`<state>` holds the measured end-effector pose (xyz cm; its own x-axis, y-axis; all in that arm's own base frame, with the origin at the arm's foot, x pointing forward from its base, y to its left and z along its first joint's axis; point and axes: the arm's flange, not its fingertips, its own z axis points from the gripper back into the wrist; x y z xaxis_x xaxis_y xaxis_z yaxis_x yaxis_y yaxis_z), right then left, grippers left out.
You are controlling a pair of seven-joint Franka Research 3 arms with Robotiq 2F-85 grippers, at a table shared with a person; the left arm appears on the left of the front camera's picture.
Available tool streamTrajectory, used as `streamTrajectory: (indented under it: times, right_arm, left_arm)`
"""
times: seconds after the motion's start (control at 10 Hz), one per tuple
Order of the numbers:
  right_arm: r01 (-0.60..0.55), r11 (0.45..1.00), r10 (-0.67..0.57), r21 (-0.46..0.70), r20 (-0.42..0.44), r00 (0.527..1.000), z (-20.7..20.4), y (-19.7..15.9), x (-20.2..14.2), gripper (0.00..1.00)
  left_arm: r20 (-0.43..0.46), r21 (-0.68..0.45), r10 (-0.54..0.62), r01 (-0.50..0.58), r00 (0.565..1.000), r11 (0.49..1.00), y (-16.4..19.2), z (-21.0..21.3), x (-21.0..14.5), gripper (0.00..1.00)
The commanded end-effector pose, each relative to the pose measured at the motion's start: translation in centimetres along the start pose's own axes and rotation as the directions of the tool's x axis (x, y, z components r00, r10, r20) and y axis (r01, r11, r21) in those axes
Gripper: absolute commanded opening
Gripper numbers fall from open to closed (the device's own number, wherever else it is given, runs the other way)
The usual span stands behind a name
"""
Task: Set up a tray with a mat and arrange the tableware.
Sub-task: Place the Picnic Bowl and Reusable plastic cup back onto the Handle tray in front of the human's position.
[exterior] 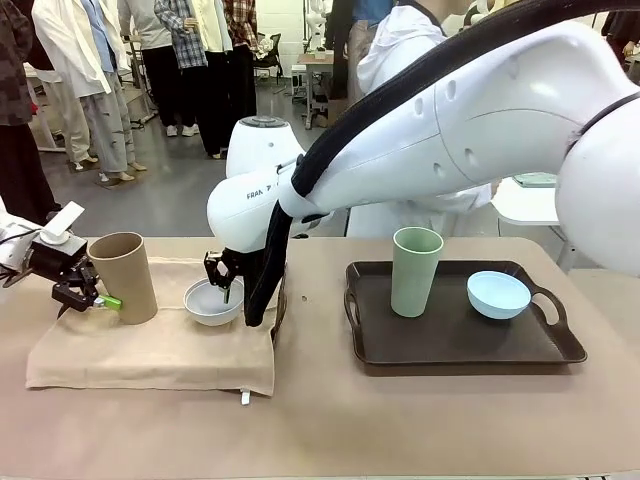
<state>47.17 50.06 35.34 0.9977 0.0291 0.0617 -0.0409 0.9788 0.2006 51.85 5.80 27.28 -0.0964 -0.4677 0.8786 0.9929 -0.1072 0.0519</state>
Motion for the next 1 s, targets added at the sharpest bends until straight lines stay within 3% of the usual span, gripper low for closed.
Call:
streamTrajectory:
  times: [0.0,0.1,0.2,0.4,0.5,0.6,0.7,0.9]
  right_arm:
    - [0.013,0.999,-0.012,-0.047,0.023,1.0,2.2,-1.3,-1.6,0.69]
    - [0.009,1.0,-0.008,-0.013,0.024,1.0,3.3,-1.7,-2.3,0.79]
    - [0.001,0.999,-0.002,0.052,0.012,1.0,4.1,-1.7,-2.9,0.79]
    - [0.01,1.0,-0.011,0.029,0.006,1.0,5.6,-1.9,-4.1,0.79]
    - [0.034,0.999,-0.034,-0.003,0.0,0.999,6.8,-2.5,-4.7,0.79]
    - [0.05,0.998,-0.05,-0.036,-0.009,0.999,8.1,-3.1,-5.2,0.79]
    - [0.064,0.996,-0.065,-0.067,-0.012,0.998,9.6,-3.5,-5.7,0.79]
    - [0.105,0.988,-0.105,-0.111,0.0,0.994,12.7,-4.5,-6.7,0.79]
  left_arm:
    - [-0.134,0.008,0.06,-0.059,0.989,0.998,-0.5,1.1,1.4,1.0]
    - [-0.217,0.042,0.101,-0.094,0.971,0.995,-0.9,1.8,2.3,1.0]
    - [-0.306,0.08,0.137,-0.118,0.942,0.99,-1.3,2.3,3.3,1.0]
    - [-0.454,0.119,0.217,-0.183,0.864,0.976,-2.9,3.0,7.0,1.0]
    - [-0.543,0.134,0.272,-0.238,0.794,0.962,-4.2,3.0,9.4,1.0]
    - [-0.642,0.192,0.291,-0.219,0.709,0.957,-5.2,3.0,11.5,1.0]
    - [-0.693,0.185,0.283,-0.217,0.663,0.959,-6.0,3.3,13.8,1.0]
    - [-0.79,0.255,0.352,-0.253,0.503,0.933,-7.3,3.4,18.5,1.0]
